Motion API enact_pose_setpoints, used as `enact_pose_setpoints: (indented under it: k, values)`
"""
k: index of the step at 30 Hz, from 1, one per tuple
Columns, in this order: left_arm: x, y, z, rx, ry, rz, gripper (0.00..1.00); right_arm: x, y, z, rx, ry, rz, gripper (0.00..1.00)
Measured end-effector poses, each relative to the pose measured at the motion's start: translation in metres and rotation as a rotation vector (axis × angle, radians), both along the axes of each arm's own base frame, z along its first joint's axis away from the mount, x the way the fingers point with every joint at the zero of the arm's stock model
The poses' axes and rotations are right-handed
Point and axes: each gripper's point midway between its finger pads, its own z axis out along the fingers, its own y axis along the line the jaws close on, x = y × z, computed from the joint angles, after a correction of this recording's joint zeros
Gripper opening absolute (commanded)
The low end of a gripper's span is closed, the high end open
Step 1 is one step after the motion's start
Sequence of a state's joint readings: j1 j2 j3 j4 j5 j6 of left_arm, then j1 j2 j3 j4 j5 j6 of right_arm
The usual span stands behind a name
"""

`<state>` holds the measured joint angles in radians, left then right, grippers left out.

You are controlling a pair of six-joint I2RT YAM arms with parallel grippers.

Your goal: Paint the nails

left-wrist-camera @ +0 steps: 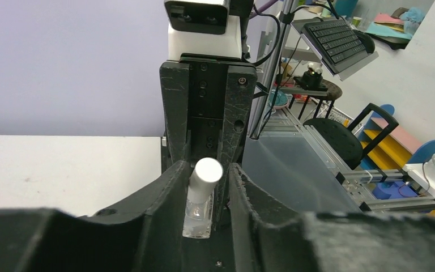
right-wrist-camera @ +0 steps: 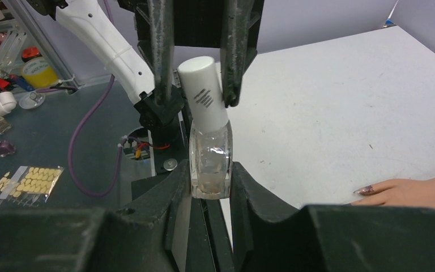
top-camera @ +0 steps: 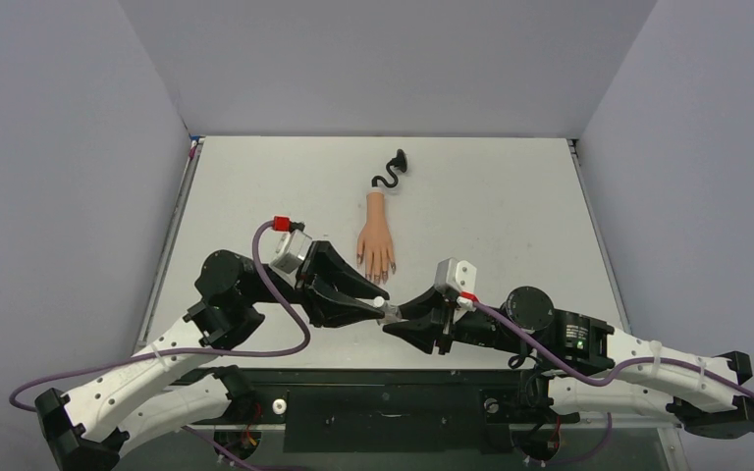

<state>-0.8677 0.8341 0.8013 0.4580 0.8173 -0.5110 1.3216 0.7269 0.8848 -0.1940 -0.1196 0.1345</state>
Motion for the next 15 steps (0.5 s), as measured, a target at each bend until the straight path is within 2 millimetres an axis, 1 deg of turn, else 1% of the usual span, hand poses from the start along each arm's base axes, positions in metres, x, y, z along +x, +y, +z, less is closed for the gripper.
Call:
enact_pose_setpoints:
  k: [1,2,4,14,15]
  values:
    - [-0.0008,-0.0002,-0.0008,0.001,-0.001,-0.003,0.21,0.0001,0.0004,-0.0005,-0.002,0.0,0.0,0.0]
    - [-0.0008,-0.0006,-0.0017,0.002,-0.003,-0.003,0.15,-0.0001,0.0009,-0.0014,-0.005,0.0,0.002,0.0]
    - [-0.0004,-0.001,-0.0024,0.001,-0.009,0.0,0.11,-0.0014,0.0025,-0.0032,-0.012,0.0,0.012,0.0]
    - [0.0005,-0.0034,-0.0062,0.008,-0.037,0.023,0.07,-0.001,0.0031,-0.0063,-0.025,-0.003,0.012,0.0]
    - [0.0012,-0.0035,-0.0061,0.008,-0.037,0.032,0.05,-0.0002,0.0029,-0.0062,-0.025,-0.004,0.007,0.0]
